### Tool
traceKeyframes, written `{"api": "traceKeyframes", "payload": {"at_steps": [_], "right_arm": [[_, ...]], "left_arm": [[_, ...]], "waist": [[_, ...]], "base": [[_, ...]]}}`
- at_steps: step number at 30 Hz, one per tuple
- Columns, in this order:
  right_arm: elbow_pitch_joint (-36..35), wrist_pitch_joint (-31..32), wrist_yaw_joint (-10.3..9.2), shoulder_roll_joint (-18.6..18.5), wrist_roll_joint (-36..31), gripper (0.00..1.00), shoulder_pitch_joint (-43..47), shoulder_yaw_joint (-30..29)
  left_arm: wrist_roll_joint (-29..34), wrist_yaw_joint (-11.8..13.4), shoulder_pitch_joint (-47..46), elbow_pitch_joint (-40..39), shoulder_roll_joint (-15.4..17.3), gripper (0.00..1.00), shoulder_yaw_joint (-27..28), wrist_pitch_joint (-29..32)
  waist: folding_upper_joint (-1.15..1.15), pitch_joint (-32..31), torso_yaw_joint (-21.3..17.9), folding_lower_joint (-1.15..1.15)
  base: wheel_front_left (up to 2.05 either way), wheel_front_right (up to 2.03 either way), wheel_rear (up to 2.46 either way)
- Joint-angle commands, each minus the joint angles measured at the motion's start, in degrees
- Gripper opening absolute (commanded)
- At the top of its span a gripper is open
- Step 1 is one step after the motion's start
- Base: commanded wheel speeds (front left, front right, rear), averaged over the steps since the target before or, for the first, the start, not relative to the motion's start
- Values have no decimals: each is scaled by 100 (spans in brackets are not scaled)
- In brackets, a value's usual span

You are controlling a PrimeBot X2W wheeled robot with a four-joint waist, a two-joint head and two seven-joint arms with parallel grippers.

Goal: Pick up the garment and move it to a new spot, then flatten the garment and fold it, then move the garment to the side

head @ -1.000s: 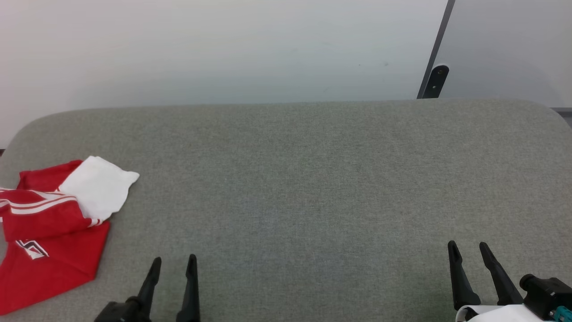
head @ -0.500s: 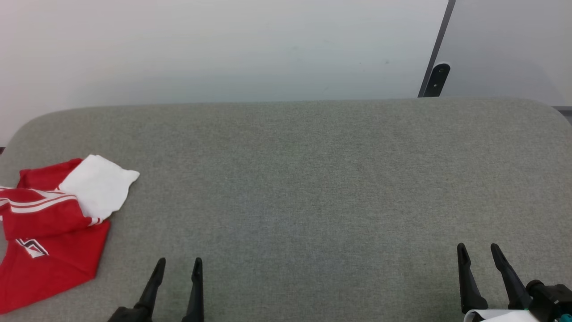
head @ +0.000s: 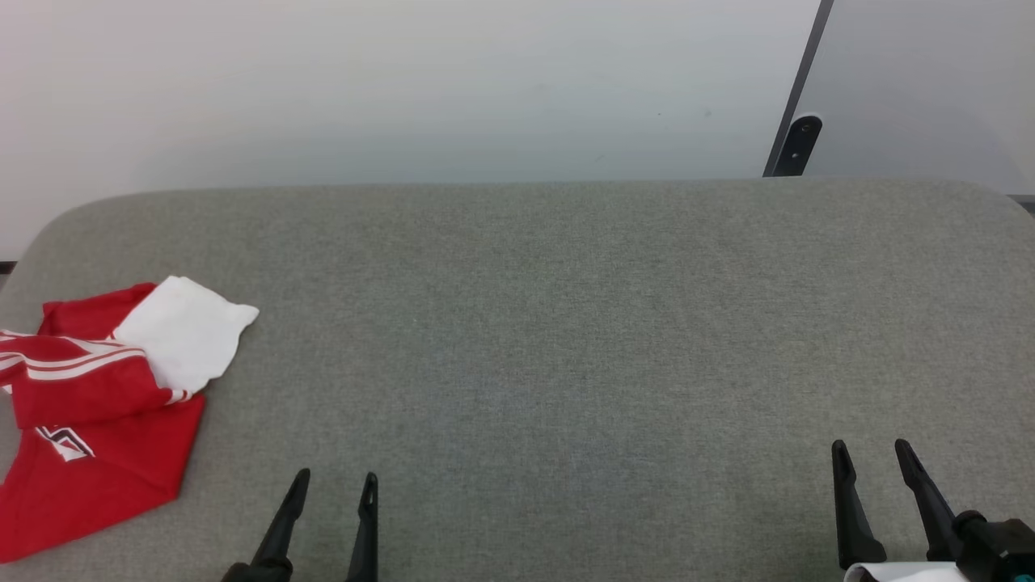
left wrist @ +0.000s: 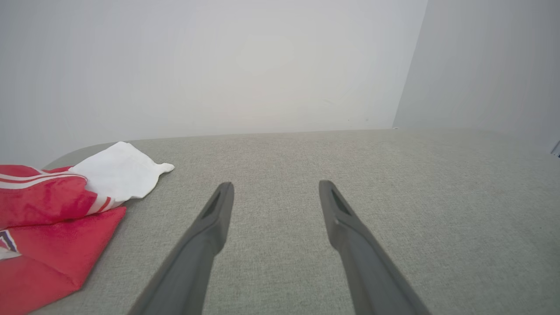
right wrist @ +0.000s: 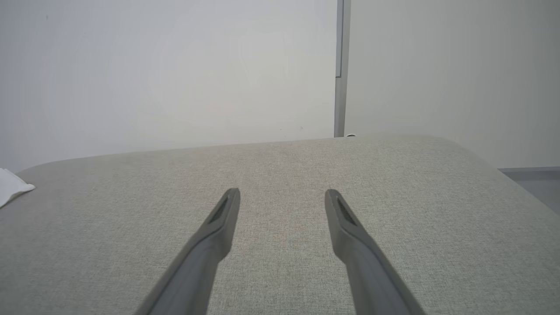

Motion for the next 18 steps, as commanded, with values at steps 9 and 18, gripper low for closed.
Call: {"api": "traceKeyframes", "payload": {"at_steps": [9,18], "right_arm": [[-5,-29,3,21,81,100,92,-12],[23,-41,4,21,141,100,107,-25]], "left_arm": [[-8,-30,53,-4,-33,100,49,-8],[-142,-38,63,75,-52,100,100,-7]], "waist": [[0,-37,12,0],[0,-89,138,0]], "base": [[0,0,0],[0,0,0]]}}
